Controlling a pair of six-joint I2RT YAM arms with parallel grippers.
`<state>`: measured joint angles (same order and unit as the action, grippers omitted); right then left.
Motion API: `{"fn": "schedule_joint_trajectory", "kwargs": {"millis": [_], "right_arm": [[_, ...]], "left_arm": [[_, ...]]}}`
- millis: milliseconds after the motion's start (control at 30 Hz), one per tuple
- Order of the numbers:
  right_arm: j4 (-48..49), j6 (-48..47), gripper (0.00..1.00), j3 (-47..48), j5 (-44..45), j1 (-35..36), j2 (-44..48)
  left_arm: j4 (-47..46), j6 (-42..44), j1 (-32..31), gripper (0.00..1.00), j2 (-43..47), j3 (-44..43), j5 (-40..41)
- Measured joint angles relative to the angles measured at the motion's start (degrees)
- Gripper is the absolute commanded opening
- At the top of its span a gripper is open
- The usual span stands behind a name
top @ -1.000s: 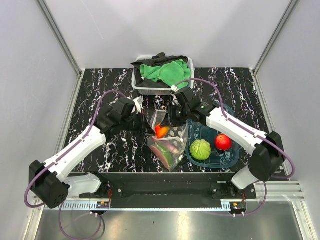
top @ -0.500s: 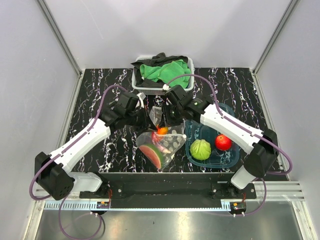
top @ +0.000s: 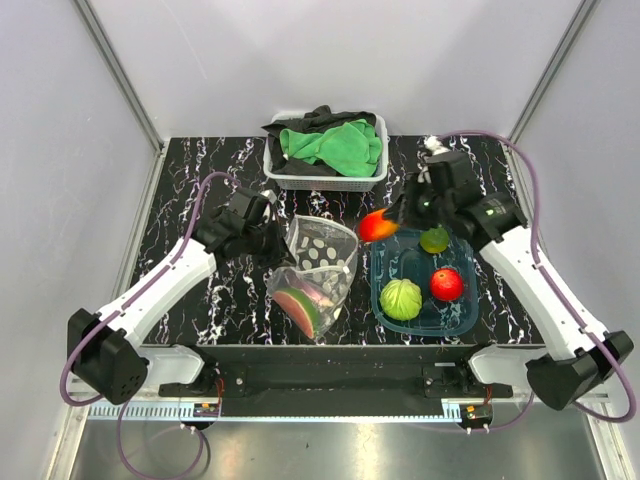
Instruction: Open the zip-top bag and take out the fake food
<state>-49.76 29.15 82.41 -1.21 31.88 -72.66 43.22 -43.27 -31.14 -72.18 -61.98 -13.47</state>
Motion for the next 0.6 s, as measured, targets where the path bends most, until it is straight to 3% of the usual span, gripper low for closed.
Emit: {"fn": "schedule_joint_trajectory", "kwargs": {"millis": [300, 600], "right_arm": [[-0.04, -0.96, 0.0, -5.38, -5.99, -19.47, -3.43], [0.98, -3.87, 0.0, -11.43, -8.04, -24.61, -12.5]], "left_arm": [[0.5, 4.76, 0.0, 0.0, 0.52, -0.24, -0.07], [0.87, 7.34, 0.0, 0.0, 3.85, -0.24, -0.52]]}}
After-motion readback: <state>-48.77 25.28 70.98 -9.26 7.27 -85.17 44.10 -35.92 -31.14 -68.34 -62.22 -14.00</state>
